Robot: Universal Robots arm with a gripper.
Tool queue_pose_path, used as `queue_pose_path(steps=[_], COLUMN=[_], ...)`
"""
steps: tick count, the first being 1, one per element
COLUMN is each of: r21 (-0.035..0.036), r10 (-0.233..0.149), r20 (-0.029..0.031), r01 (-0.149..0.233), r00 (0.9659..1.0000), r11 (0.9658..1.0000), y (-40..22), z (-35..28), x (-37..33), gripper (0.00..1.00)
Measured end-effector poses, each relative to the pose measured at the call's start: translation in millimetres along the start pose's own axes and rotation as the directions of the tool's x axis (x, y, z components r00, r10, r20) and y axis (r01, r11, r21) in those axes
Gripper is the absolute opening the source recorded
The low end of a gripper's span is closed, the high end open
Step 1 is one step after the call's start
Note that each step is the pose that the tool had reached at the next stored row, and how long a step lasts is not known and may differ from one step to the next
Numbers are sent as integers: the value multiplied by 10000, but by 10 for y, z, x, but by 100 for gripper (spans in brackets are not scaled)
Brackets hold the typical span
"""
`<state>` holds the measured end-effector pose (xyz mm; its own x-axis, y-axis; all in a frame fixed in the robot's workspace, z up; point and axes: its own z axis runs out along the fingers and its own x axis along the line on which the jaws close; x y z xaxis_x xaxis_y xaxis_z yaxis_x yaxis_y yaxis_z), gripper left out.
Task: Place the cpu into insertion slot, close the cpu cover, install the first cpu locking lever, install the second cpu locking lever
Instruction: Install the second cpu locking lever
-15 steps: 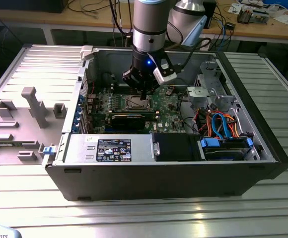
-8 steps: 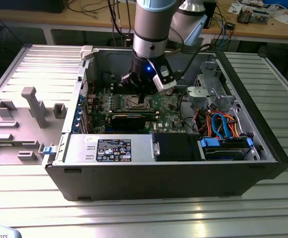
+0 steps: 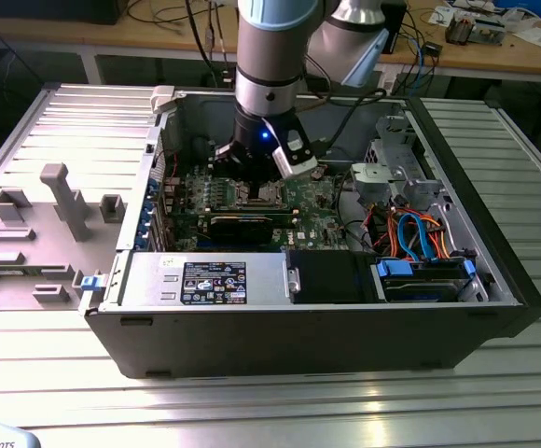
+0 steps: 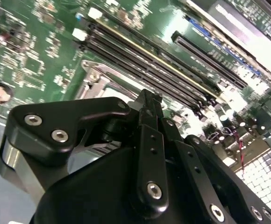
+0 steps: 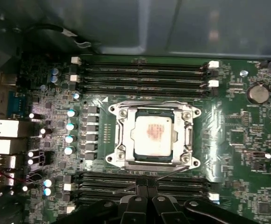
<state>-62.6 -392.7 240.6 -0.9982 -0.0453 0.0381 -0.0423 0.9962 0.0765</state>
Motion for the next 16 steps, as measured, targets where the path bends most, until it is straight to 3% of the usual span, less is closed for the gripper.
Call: queue_pose_path(steps=[4, 16], r21=[-19, -34], r10=[-82, -95], r20=[-16, -17], r01=[82, 95], r00=[10000, 10000], r11=[10000, 9999], y=[0, 0], z=[52, 58], x=[94, 96], gripper=[11, 11])
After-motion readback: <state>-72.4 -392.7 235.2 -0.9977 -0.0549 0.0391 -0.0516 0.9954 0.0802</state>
